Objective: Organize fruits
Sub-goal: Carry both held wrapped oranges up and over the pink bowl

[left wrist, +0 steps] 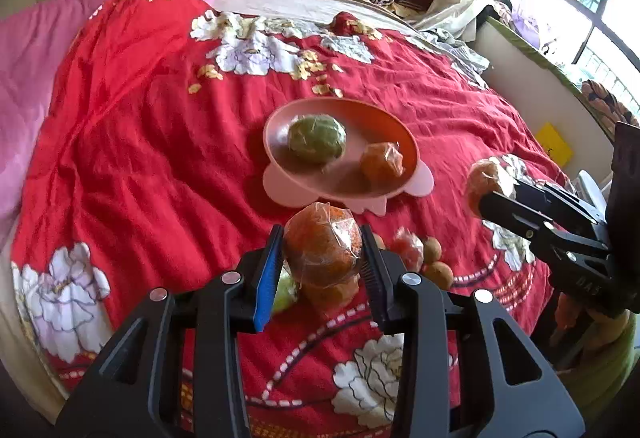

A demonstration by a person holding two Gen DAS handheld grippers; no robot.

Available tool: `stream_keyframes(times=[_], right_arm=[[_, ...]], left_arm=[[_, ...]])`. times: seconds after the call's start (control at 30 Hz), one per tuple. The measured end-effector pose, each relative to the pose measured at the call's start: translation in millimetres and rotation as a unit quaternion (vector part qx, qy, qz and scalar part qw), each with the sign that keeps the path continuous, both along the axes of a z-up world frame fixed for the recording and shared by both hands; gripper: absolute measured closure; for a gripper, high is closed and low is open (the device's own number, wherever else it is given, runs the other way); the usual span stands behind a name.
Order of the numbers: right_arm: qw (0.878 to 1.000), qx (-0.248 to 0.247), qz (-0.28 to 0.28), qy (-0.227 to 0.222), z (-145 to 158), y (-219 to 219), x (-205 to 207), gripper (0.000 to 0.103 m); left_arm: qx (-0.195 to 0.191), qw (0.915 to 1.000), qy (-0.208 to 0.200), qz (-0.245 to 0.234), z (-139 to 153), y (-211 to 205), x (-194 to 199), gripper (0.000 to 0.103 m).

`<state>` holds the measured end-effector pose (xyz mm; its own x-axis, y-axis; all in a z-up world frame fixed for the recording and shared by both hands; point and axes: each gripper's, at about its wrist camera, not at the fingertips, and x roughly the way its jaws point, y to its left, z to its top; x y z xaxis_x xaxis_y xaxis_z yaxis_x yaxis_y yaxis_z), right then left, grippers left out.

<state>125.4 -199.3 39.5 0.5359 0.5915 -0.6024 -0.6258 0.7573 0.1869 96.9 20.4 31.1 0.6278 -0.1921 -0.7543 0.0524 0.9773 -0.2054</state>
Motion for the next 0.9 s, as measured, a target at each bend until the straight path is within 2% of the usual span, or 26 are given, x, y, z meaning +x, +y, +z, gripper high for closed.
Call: stream_keyframes(times=[0.63, 0.9], right_arm=[[1.000, 0.012, -0.003, -0.020, 24, 7, 46, 0.061], [1.000, 0.006, 0.002, -0.012, 22, 12, 61, 0.061]], left_arm=[[0.000, 0.9999, -0.003, -0.016, 5, -13, 44, 0.074], [0.004, 0.9998, 0.002, -0.021, 1, -15, 55, 0.074]])
